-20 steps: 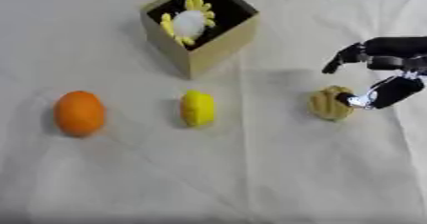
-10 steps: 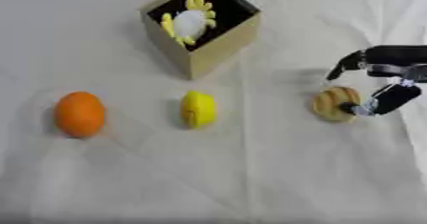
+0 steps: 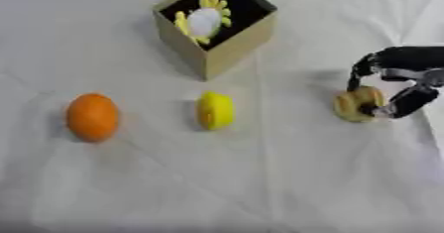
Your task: Pick up objects on the table and place them in the box.
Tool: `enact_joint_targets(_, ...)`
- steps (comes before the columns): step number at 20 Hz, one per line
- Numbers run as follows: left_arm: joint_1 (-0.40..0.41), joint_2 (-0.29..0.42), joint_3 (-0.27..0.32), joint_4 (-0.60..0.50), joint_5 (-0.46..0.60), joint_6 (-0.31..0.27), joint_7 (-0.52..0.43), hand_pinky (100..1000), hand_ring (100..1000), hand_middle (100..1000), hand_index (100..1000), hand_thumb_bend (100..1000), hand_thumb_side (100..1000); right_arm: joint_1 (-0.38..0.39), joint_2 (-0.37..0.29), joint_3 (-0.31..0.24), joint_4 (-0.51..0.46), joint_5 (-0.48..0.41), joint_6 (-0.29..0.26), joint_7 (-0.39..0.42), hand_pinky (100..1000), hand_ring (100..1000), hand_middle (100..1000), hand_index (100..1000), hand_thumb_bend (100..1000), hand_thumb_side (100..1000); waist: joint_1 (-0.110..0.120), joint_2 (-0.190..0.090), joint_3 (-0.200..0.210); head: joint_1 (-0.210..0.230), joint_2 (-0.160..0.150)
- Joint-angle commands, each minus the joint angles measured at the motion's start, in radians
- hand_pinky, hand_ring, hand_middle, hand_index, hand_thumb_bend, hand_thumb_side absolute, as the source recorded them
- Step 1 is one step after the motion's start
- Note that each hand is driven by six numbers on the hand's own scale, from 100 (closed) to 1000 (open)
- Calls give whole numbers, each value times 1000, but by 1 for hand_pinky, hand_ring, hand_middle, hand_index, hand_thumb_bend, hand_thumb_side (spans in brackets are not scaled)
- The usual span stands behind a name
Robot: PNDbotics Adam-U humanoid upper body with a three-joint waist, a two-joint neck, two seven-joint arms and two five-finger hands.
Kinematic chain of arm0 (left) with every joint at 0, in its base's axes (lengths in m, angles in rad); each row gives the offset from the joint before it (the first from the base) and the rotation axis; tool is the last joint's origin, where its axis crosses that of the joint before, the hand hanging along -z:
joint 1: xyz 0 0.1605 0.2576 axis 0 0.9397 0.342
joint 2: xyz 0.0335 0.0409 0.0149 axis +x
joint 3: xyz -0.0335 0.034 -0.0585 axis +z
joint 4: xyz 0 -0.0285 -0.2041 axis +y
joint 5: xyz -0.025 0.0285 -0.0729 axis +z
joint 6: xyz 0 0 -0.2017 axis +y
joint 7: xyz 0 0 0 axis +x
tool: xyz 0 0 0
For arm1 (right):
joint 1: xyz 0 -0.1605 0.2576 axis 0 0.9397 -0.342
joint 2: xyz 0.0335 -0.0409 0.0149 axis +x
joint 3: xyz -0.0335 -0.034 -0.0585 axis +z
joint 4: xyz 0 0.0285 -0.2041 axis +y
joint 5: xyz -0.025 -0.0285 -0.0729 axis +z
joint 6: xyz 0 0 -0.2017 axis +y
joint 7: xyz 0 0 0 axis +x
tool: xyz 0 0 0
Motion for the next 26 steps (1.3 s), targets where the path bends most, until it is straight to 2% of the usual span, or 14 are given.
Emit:
enact_joint_targets(1, -10, 9, 7, -13, 5, -1, -1, 870, 764, 713, 864, 112, 866, -14, -17, -6, -31, -60, 14, -19, 849, 778, 536, 613, 225, 100, -1, -18, 2, 2, -10)
enact_joint_targets(3, -9, 9, 8, -14, 5, -1, -1, 870, 764, 713, 864, 112, 865, -19, -22, -13, -61, -89, 31, -28, 847, 773, 530, 606, 210, 100, -2, -21, 1, 2, -10)
enact_joint_targets(4, -9, 9, 8, -14, 5, 0, 0, 870, 765, 714, 864, 115, 865, -25, -24, -20, -78, -96, 38, -33, 847, 771, 531, 606, 138, 100, -3, -22, 0, 2, -11)
enact_joint_targets(5, -8, 8, 8, -15, 5, 0, -1, 870, 765, 714, 865, 113, 865, -32, -25, -29, -96, -98, 44, -41, 847, 770, 530, 606, 221, 100, -4, -24, -1, 2, -11)
enact_joint_targets(10, -5, 8, 8, -18, 3, 0, 0, 870, 765, 714, 865, 113, 863, -107, -8, -63, -160, -90, 63, -60, 848, 768, 536, 610, 233, 100, -7, -32, -1, 2, -12)
enact_joint_targets(15, -2, 7, 9, -19, 3, 0, 2, 871, 765, 714, 865, 114, 863, -257, 73, -72, -153, -73, 74, -57, 848, 764, 537, 610, 293, 100, -7, -36, 3, -3, -11)
enact_joint_targets(18, -2, 6, 7, -19, 4, 1, 1, 871, 765, 714, 864, 113, 863, -357, 158, -63, -82, -26, 61, -53, 848, 763, 539, 610, 315, 100, -6, -37, 6, -5, -10)
enact_joint_targets(21, -4, 5, 4, -18, 6, 1, -2, 871, 765, 713, 864, 113, 863, -467, 279, -57, 47, 40, 30, -42, 848, 763, 545, 611, 335, 100, -4, -38, 13, -13, -6)
enact_joint_targets(23, -5, 3, 2, -18, 8, 1, -4, 871, 765, 713, 864, 113, 863, -525, 363, -74, 158, 101, 7, -44, 848, 762, 546, 613, 333, 100, -2, -37, 19, -21, -5)
enact_joint_targets(26, -9, 2, 0, -19, 10, -1, -7, 871, 765, 713, 864, 112, 862, -584, 470, -129, 337, 220, -23, -88, 848, 764, 548, 617, 331, 100, 2, -34, 29, -31, -5)
